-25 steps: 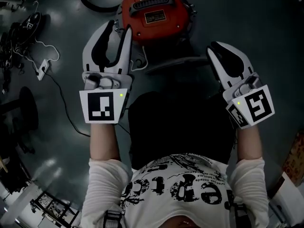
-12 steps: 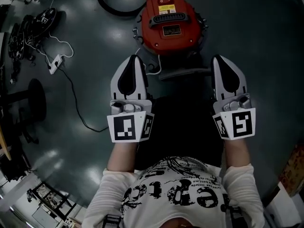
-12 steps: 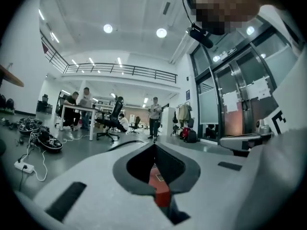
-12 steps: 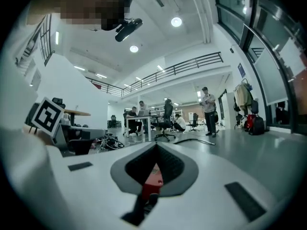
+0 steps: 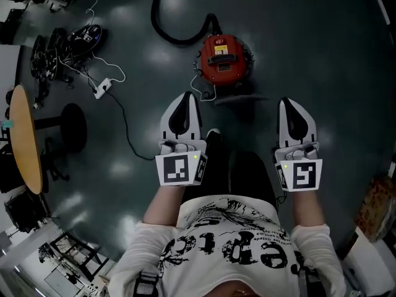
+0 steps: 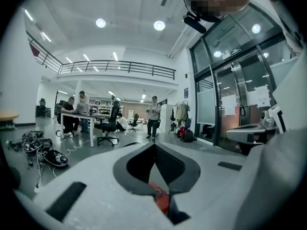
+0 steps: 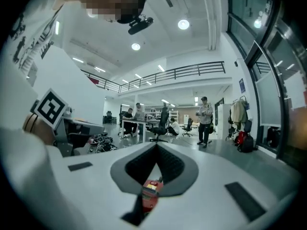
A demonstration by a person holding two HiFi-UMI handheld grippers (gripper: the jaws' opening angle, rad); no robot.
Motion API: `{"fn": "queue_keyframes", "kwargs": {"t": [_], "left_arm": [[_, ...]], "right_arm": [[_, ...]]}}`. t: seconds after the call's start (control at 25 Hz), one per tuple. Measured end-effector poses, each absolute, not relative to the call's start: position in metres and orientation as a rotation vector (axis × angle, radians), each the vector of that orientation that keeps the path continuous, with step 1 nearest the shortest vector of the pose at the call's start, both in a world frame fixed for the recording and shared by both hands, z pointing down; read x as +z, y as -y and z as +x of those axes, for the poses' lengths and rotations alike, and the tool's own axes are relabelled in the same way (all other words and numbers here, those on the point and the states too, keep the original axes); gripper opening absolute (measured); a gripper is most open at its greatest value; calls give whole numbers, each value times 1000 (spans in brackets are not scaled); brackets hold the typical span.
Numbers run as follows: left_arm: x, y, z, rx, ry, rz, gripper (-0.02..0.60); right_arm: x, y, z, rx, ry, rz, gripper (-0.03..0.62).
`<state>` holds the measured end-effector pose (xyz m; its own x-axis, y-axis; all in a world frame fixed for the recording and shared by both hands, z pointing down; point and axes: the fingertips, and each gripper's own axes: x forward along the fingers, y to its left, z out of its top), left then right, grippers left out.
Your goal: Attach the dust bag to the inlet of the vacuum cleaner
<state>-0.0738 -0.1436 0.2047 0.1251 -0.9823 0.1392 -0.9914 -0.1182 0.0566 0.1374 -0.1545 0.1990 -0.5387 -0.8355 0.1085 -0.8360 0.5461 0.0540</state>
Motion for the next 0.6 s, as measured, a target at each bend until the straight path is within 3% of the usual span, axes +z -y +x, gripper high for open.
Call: {"fn": "queue_keyframes", "kwargs": {"t": [0.24,0.6], "left_arm": [[68,83,-56,97,2035,2305,3],[-9,-24,-63,20,2114,2245,3]], "right_arm": [[76,107,155,-13,2646,1398,2],[-9,24,154,-133,2682,1358,2]]}}
